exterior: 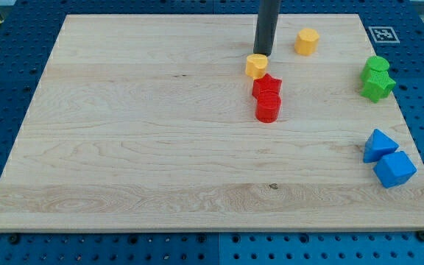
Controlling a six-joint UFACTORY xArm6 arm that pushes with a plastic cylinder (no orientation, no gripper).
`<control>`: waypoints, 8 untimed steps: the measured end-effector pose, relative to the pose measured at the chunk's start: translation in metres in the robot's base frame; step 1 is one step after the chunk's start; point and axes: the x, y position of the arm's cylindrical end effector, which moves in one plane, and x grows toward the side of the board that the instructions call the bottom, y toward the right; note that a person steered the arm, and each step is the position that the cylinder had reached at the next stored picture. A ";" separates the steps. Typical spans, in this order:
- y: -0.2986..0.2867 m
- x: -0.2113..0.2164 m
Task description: Push the heart above the red star
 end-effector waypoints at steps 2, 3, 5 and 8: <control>-0.025 0.004; -0.048 0.005; -0.043 0.029; -0.037 0.027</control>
